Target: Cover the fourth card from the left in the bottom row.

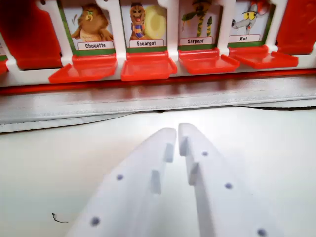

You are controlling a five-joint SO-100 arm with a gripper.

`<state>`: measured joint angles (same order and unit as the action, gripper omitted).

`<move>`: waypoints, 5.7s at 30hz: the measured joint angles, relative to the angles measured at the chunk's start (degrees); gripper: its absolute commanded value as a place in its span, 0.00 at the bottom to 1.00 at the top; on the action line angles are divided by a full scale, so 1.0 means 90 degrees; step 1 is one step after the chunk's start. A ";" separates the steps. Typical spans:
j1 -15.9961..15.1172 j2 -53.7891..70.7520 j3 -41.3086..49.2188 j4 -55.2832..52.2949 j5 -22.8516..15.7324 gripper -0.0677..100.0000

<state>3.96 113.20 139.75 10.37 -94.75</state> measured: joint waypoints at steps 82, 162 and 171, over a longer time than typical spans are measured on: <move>-0.0088 0.0098 -0.3203 0.3057 0.0176 0.00; -0.0098 0.1016 -0.4004 0.4014 0.0234 0.00; -0.0166 0.1016 -0.4150 0.4131 0.0332 0.00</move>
<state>2.46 122.34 102.39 47.55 -91.76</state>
